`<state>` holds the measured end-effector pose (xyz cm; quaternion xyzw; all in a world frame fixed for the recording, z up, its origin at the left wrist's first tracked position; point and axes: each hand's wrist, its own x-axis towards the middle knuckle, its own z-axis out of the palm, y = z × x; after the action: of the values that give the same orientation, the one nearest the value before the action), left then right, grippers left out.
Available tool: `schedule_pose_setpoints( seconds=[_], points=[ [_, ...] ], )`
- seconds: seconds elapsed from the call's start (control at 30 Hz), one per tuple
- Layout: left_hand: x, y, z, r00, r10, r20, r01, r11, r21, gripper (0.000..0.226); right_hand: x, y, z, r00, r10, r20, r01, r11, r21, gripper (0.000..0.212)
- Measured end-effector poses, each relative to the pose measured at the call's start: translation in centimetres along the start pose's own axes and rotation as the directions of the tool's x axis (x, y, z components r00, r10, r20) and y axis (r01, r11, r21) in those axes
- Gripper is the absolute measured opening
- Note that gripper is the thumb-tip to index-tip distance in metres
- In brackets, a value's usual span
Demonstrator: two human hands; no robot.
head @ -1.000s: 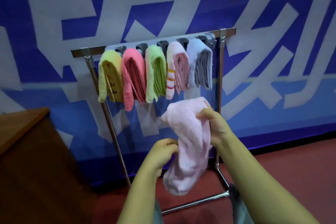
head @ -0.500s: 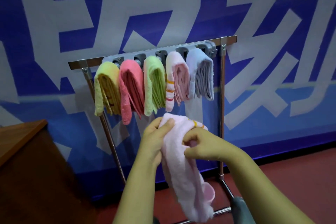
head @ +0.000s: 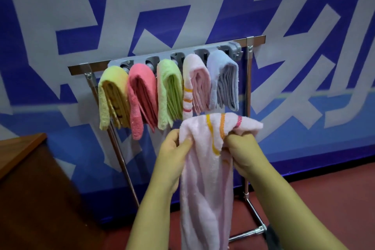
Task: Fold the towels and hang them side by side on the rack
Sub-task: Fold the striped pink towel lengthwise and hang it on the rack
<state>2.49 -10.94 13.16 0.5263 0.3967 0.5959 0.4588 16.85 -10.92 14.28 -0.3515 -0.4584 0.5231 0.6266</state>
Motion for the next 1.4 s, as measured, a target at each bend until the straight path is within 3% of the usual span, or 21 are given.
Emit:
schedule_pose_setpoints(
  seconds=[0.1,0.2,0.27,0.33,0.43,0.53,0.6,0.67,0.73,0.83,0.9,1.03,1.13,1.2,1.3,1.4],
  points=[
    [-0.1,-0.5,0.7,0.991,0.124,-0.059,-0.104,0.960,0.261,0.018,0.1,0.0,0.9,0.993,-0.032,-0.112,0.028,0.999,-0.038,0.023],
    [-0.4,0.5,1.2,0.933,0.313,-0.177,-0.210,0.873,0.441,0.035,-0.2,0.0,1.3,0.983,-0.019,-0.181,-0.025,0.970,-0.242,0.031],
    [-0.7,1.6,1.1,0.922,0.365,-0.129,-0.293,0.875,0.385,0.030,-0.6,0.0,1.1,0.983,-0.086,-0.163,0.013,0.916,-0.400,0.028],
    [-1.0,2.4,1.3,0.968,0.245,0.050,-0.249,0.930,0.272,0.035,-0.9,-0.2,1.0,0.985,-0.165,-0.045,0.112,0.821,-0.560,0.012],
    [-1.3,2.9,1.5,0.976,0.157,0.148,-0.202,0.908,0.368,0.066,-1.2,-0.6,0.9,0.952,-0.214,0.217,0.305,0.622,-0.721,0.036],
    [-1.0,3.8,1.0,0.990,0.040,0.135,-0.042,0.999,0.017,0.052,-1.1,-1.7,0.6,0.856,-0.321,0.405,0.514,0.605,-0.608,0.035],
    [-0.8,3.8,0.7,0.970,-0.047,0.237,0.103,0.968,-0.229,0.039,-0.9,-1.9,0.1,0.876,-0.279,0.394,0.461,0.727,-0.509,0.030],
    [-0.9,3.4,0.5,0.954,-0.117,0.276,0.196,0.940,-0.279,0.038,-0.8,-1.9,-0.1,0.905,-0.214,0.369,0.365,0.837,-0.408,0.026],
    [-0.7,2.8,0.1,0.922,-0.204,0.330,0.322,0.877,-0.356,0.048,-0.8,-2.0,-0.2,0.922,-0.202,0.331,0.312,0.893,-0.325,0.023],
    [-0.3,2.4,-0.6,0.873,-0.219,0.435,0.445,0.722,-0.530,0.085,-0.9,-2.0,-0.2,0.935,-0.192,0.298,0.270,0.930,-0.249,0.025],
    [-0.2,2.0,-0.9,0.878,-0.198,0.437,0.437,0.706,-0.558,0.082,-0.9,-1.8,-0.1,0.944,-0.181,0.277,0.248,0.941,-0.229,0.024],
    [-0.4,2.1,-0.8,0.927,-0.241,0.287,0.354,0.814,-0.461,0.022,-0.5,-1.5,-0.3,0.950,-0.157,0.271,0.231,0.936,-0.265,0.022],
    [0.3,2.1,-2.4,0.969,-0.228,0.094,0.245,0.847,-0.471,0.017,-0.1,-2.1,-1.3,0.962,-0.150,0.227,0.222,0.917,-0.333,0.024],
    [0.5,2.1,-3.9,0.975,-0.200,-0.102,0.147,0.911,-0.386,0.017,0.3,-2.5,-2.6,0.969,-0.161,0.188,0.229,0.872,-0.433,0.028],
    [0.1,2.7,-5.6,0.919,-0.084,-0.386,0.020,0.986,-0.168,0.012,0.7,-3.2,-4.1,0.982,-0.125,0.140,0.183,0.806,-0.563,0.035],
    [-0.2,3.7,-6.7,0.845,0.127,-0.520,-0.101,0.992,0.078,0.015,0.7,-4.0,-4.8,0.993,-0.087,0.077,0.116,0.760,-0.640,0.032]
  ],
)
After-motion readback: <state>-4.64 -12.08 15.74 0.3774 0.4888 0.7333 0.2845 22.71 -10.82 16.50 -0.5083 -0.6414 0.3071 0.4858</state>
